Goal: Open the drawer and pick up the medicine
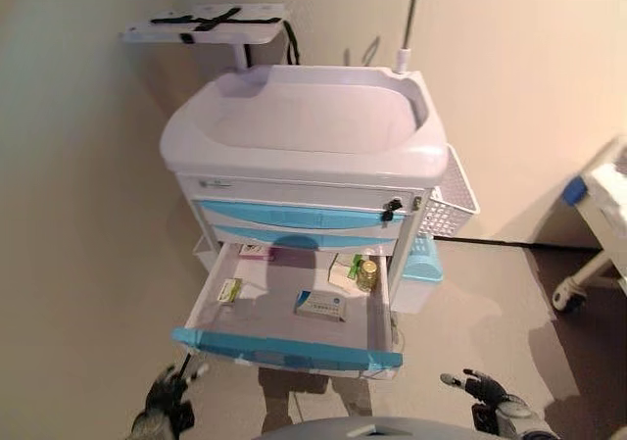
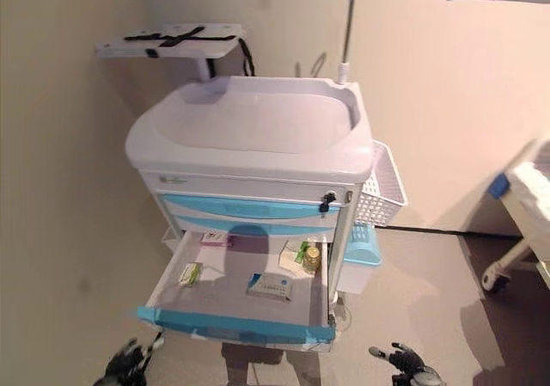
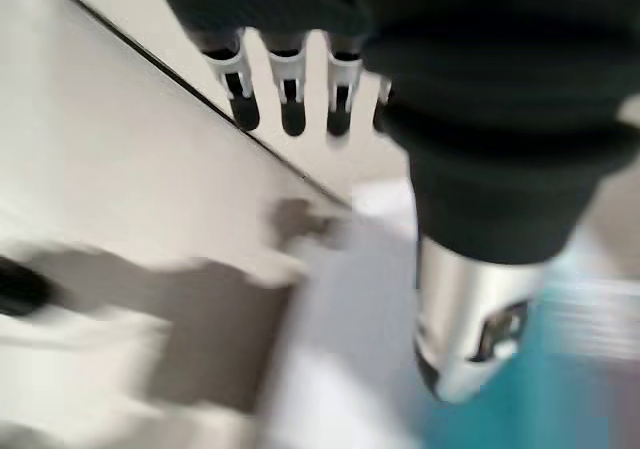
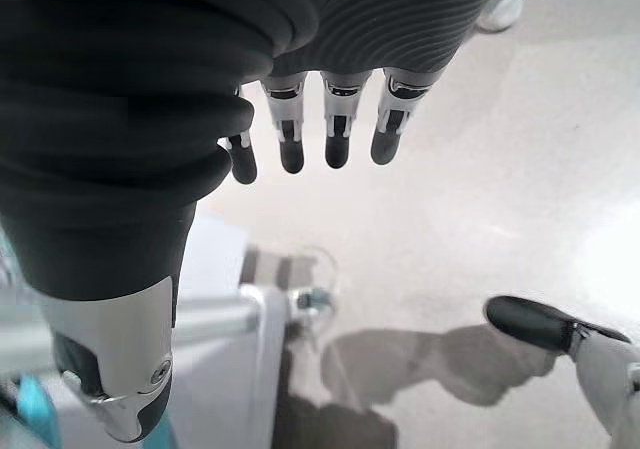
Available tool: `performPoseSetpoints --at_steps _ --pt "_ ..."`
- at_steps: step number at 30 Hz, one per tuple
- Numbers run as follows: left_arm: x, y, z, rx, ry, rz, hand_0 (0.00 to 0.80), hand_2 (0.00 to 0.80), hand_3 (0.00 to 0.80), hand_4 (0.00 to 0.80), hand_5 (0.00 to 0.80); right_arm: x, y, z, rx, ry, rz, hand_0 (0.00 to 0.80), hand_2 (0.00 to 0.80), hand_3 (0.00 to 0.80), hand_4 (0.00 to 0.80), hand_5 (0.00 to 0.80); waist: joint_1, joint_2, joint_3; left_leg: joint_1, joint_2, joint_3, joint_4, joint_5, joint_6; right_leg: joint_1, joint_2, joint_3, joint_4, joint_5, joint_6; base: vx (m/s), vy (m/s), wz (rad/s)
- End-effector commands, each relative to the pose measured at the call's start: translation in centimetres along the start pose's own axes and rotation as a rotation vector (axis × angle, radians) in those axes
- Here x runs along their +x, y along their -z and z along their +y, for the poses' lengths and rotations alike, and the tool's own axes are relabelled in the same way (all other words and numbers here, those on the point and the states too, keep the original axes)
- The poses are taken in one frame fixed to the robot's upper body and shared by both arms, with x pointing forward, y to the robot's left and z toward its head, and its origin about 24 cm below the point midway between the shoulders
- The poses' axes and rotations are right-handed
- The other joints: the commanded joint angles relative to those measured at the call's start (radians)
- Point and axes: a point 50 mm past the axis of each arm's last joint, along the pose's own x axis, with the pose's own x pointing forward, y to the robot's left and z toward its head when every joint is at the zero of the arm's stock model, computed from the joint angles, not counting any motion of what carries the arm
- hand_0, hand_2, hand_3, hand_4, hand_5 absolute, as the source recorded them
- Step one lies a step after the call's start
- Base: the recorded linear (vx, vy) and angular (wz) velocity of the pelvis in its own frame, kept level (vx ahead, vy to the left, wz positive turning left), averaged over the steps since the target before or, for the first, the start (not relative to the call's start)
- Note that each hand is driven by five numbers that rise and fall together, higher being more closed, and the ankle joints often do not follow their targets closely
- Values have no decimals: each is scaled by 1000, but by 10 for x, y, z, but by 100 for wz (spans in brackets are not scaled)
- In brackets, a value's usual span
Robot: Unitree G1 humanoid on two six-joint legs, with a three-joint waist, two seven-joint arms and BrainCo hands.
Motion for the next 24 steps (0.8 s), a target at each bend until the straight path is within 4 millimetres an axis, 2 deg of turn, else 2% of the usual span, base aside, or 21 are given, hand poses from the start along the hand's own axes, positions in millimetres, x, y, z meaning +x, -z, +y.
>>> performPoseSetpoints --at_steps 1,4,10,15,17,18,20,21,24 --pt "3 -6 16 127 -55 10 0 0 0 0 0 2 -40 -2 52 11 -163 0 0 0 0 0 -10 -56 17 -83 -70 -26 -29 80 46 -44 -7 -4 66 11 53 20 51 -14" --pt "2 3 19 164 -59 53 0 0 0 0 0 1 -50 -2 68 8 -206 0 0 0 0 0 -16 -56 17 -79 -69 -10 -31 75 47 -49 -9 11 64 13 57 29 45 -20" --pt "3 -2 15 297 -31 39 0 0 0 0 0 -10 -103 -7 109 -7 -439 0 0 0 0 0 -28 -61 26 -71 -72 21 -39 64 54 -61 -20 38 60 25 69 32 59 -17" --pt "4 -12 14 297 -44 1 0 0 0 0 0 -39 -159 3 133 -73 -722 0 0 0 0 0 -25 -79 32 -75 -71 35 -45 62 55 -72 -24 47 50 37 78 20 27 -7" --pt "4 -14 15 300 -49 -5 0 0 0 0 0 -46 -167 5 137 -85 -769 0 0 0 0 0 -23 -83 34 -77 -71 37 -46 62 55 -73 -25 49 49 39 78 12 15 -9" --pt "4 -14 15 318 -54 -10 0 0 0 0 0 -60 -184 10 147 -120 -872 0 0 0 0 0 -21 -89 37 -80 -70 40 -48 61 56 -77 -26 53 44 44 81 11 12 -8" --pt "5 -16 16 341 -61 -13 0 0 0 0 0 -75 -199 15 156 -157 -968 0 0 0 0 0 -16 -97 39 -84 -69 44 -48 60 55 -82 -27 55 37 50 83 9 10 -3" --pt "5 -16 16 342 -61 -13 0 0 0 0 0 -75 -199 15 156 -157 -968 0 0 0 0 0 -16 -97 39 -84 -69 44 -48 60 56 -82 -27 55 36 51 83 0 0 0" --pt "5 -16 19 360 -73 -10 0 0 0 0 0 -93 -214 24 177 -218 -1062 0 0 0 0 0 -9 -104 41 -87 -69 48 -48 58 55 -86 -27 57 31 54 83 15 6 -5"
